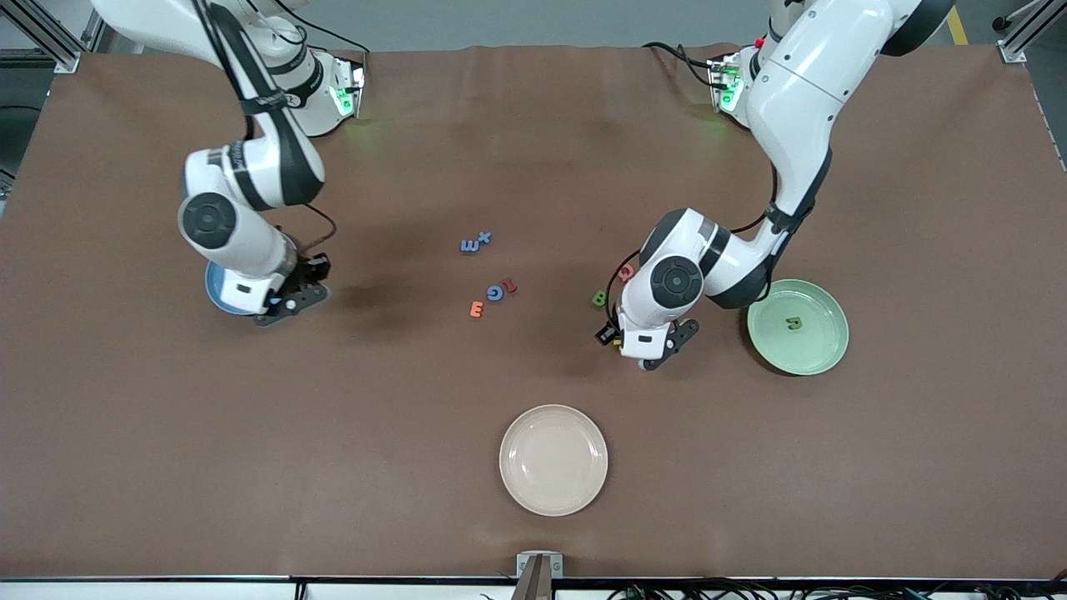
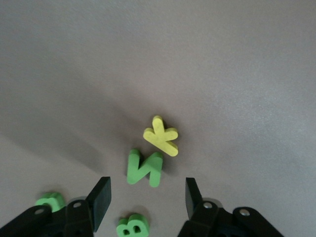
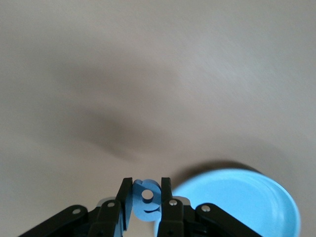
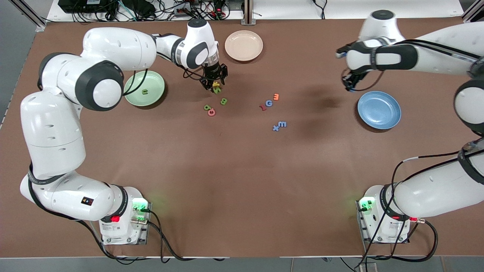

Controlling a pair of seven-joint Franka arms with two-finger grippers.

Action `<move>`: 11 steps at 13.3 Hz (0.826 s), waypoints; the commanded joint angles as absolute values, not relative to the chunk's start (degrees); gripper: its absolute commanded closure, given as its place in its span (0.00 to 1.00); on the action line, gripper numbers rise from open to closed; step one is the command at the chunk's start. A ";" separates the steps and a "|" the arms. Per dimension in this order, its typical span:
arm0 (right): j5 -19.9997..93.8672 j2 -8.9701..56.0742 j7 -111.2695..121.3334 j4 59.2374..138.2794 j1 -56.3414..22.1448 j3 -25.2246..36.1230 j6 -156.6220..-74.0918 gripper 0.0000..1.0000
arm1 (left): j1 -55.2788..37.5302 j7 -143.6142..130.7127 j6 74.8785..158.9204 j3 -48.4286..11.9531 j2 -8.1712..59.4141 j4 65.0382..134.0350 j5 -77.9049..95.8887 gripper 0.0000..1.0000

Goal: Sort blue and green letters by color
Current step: 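Carry the e to the blue plate while the left gripper grasps the green N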

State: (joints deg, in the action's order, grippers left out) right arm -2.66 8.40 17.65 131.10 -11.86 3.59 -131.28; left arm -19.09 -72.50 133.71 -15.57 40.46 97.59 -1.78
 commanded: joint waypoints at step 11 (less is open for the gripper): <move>-3.43 4.92 34.90 141.68 6.33 2.29 -139.75 0.00 | -19.60 -73.92 134.12 -14.85 42.54 97.21 -5.45 0.42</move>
State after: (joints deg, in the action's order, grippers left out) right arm -3.23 6.38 33.94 140.58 4.58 3.46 -139.22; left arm -19.32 -72.57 134.03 -14.93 42.07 97.58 -3.99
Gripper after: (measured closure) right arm 0.441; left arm 0.348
